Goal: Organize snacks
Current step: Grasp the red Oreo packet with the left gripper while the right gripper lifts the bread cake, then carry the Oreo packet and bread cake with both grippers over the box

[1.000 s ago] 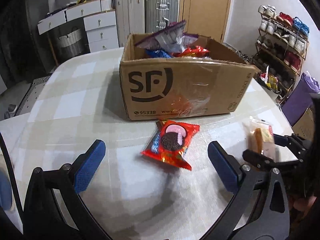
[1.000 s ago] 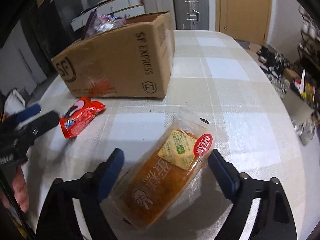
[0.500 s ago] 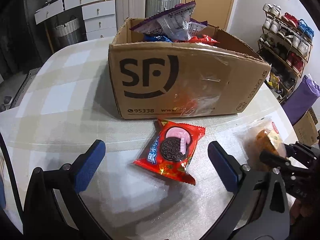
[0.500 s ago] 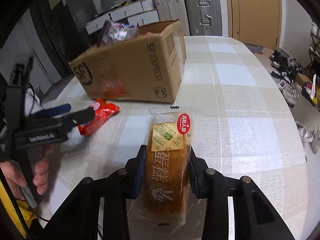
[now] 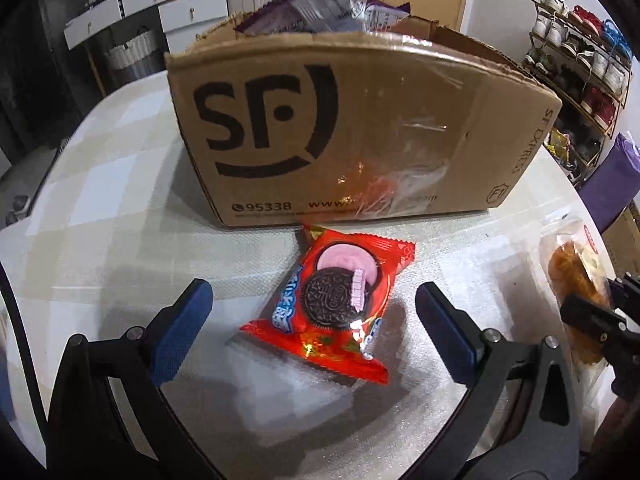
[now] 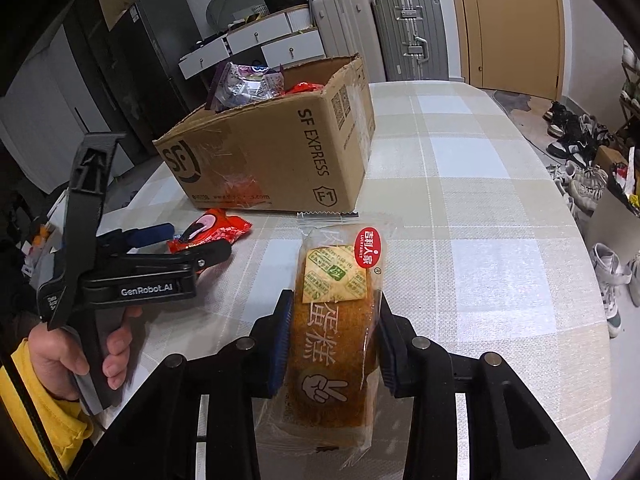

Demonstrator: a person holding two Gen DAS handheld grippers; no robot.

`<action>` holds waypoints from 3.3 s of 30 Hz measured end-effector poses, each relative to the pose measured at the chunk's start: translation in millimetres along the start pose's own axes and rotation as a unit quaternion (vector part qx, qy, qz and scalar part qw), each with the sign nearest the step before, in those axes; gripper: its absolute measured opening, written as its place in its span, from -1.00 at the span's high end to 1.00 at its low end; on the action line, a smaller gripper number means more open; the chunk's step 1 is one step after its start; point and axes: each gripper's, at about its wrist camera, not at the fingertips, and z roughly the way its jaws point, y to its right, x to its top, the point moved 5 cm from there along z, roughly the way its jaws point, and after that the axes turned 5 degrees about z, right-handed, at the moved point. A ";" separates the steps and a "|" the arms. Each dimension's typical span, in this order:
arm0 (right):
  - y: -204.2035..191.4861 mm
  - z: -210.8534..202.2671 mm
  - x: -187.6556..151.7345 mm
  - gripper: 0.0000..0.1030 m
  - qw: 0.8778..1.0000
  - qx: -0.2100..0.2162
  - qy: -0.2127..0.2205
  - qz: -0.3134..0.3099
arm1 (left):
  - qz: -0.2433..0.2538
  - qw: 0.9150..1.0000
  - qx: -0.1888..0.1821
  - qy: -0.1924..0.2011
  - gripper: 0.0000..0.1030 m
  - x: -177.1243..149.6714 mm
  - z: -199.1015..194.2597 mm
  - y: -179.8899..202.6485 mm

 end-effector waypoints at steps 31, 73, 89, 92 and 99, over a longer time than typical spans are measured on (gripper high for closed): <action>-25.3 -30.4 -11.8 0.28 0.999 0.036 0.021 0.005 | -0.016 0.999 -0.009 0.031 0.20 -41.0 -83.8 7.0; -75.2 -120.1 7.1 0.28 0.988 0.110 0.104 -0.004 | -0.045 0.991 -0.050 0.117 0.19 -73.6 -225.7 -1.0; -49.0 -46.7 145.9 0.28 0.992 0.093 0.078 0.014 | 0.046 0.995 -0.061 0.059 0.19 99.4 -129.5 5.0; -43.5 -30.2 162.0 0.28 0.994 0.085 0.074 0.011 | 0.042 0.996 -0.073 0.037 0.19 118.3 -99.3 5.9; -37.8 7.9 177.9 0.28 0.996 0.071 0.052 -0.006 | 0.042 0.996 -0.083 0.015 0.19 141.5 -54.7 -0.9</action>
